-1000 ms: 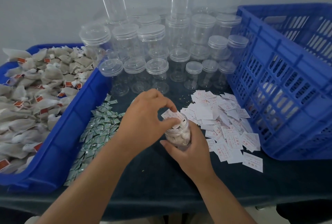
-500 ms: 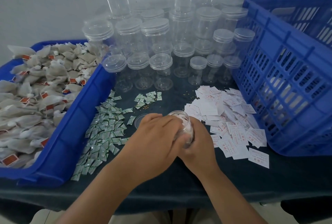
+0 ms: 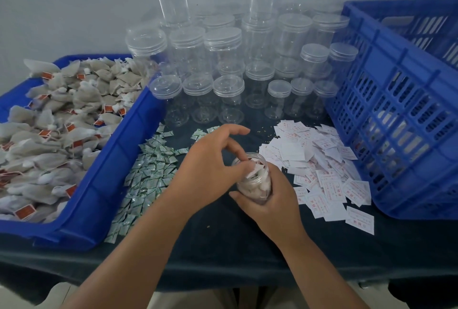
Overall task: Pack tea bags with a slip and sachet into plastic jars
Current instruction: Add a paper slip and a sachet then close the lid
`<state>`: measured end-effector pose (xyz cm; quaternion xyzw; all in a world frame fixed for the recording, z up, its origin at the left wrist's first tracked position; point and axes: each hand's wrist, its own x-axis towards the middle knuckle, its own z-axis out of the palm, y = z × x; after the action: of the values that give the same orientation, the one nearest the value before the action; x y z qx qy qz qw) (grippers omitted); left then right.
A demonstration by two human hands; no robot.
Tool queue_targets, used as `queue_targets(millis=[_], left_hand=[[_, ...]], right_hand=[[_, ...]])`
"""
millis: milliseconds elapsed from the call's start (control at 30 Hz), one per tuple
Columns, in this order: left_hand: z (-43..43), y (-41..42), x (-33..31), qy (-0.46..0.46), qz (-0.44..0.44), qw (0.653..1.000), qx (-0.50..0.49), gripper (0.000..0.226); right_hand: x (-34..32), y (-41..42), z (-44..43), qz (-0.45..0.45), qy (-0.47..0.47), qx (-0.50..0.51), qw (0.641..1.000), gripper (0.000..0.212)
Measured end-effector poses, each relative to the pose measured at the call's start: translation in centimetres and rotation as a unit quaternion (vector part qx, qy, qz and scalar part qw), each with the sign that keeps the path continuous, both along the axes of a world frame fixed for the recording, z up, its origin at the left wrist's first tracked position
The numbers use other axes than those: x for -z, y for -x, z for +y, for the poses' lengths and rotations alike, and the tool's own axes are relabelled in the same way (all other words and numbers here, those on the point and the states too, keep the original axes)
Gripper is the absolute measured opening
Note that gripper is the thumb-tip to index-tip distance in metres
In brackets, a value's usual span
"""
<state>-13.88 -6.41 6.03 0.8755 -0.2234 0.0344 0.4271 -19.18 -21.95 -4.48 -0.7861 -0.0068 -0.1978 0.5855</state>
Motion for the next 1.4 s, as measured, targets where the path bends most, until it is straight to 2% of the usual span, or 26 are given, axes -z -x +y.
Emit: queue_targets(millis=[100, 133, 167, 200, 267, 300, 433, 500, 600, 700, 833, 933, 1067, 1133, 1233, 1333, 1400], left_hand=[[0.8, -1.0, 0.8, 0.086, -0.011, 0.993, -0.083, 0.019], [1.5, -1.4, 1.3, 0.077, -0.010, 0.991, -0.113, 0.017], [2.5, -2.0, 2.1, 0.020, -0.005, 0.991, -0.134, 0.018], [3.5, -2.4, 3.1, -0.075, 0.009, 0.987, -0.141, 0.023], [5.0, -2.7, 5.3, -0.264, 0.044, 0.955, -0.128, 0.044], [5.3, -2.6, 6.3, -0.297, 0.052, 0.946, -0.122, 0.050], [5.3, -2.5, 8.1, -0.240, 0.019, 0.959, -0.147, 0.069], [5.4, -3.0, 8.3, -0.223, 0.045, 0.961, -0.159, 0.077], [5.0, -3.4, 7.7, -0.183, 0.092, 0.967, -0.152, 0.073], [4.7, -2.9, 6.3, -0.099, 0.077, 0.981, -0.150, 0.072], [4.0, -1.0, 4.4, -0.082, 0.014, 0.996, -0.038, 0.076], [4.1, -0.4, 3.2, -0.074, -0.035, 0.996, 0.030, 0.058], [4.5, 0.5, 2.6, -0.030, 0.038, 0.993, 0.105, 0.051], [4.3, 0.8, 2.6, -0.010, 0.050, 0.992, 0.113, 0.044], [3.4, 0.5, 2.2, -0.038, 0.057, 0.996, 0.055, 0.054], [2.4, 0.4, 2.1, -0.103, 0.077, 0.991, 0.046, 0.077], [1.3, 1.0, 2.6, -0.114, 0.096, 0.987, 0.057, 0.075]], right_hand=[[-0.2, 0.1, 0.2, -0.009, 0.000, 0.014, 1.000, 0.057], [-0.1, 0.0, 0.2, -0.011, -0.001, 0.015, 1.000, 0.057], [-0.1, 0.0, 0.2, -0.012, -0.003, 0.013, 1.000, 0.057], [-0.1, 0.0, 0.1, -0.013, -0.007, 0.011, 1.000, 0.057], [0.0, 0.0, 0.0, -0.015, -0.012, 0.007, 1.000, 0.055], [-0.1, -0.1, 0.0, -0.016, -0.010, 0.006, 1.000, 0.054], [0.0, -0.2, 0.0, -0.012, -0.006, 0.001, 1.000, 0.052], [0.0, -0.3, 0.0, -0.011, -0.001, -0.001, 1.000, 0.051], [0.0, -0.3, 0.0, -0.005, 0.011, -0.006, 1.000, 0.051], [0.2, -0.4, -0.1, 0.007, 0.018, -0.033, 0.999, 0.051], [0.6, -0.5, 0.1, 0.019, 0.053, -0.059, 0.997, 0.054], [0.8, -0.7, 0.0, 0.018, 0.054, -0.050, 0.997, 0.052], [0.9, -0.7, -0.1, 0.024, 0.040, -0.052, 0.998, 0.046], [0.8, -0.7, -0.1, 0.024, 0.039, -0.061, 0.997, 0.046], [0.7, -0.5, -0.1, 0.029, 0.049, -0.069, 0.996, 0.048], [0.6, -0.3, 0.1, 0.022, 0.080, -0.074, 0.994, 0.045], [0.5, -0.5, 0.2, 0.017, 0.127, -0.069, 0.989, 0.037]])
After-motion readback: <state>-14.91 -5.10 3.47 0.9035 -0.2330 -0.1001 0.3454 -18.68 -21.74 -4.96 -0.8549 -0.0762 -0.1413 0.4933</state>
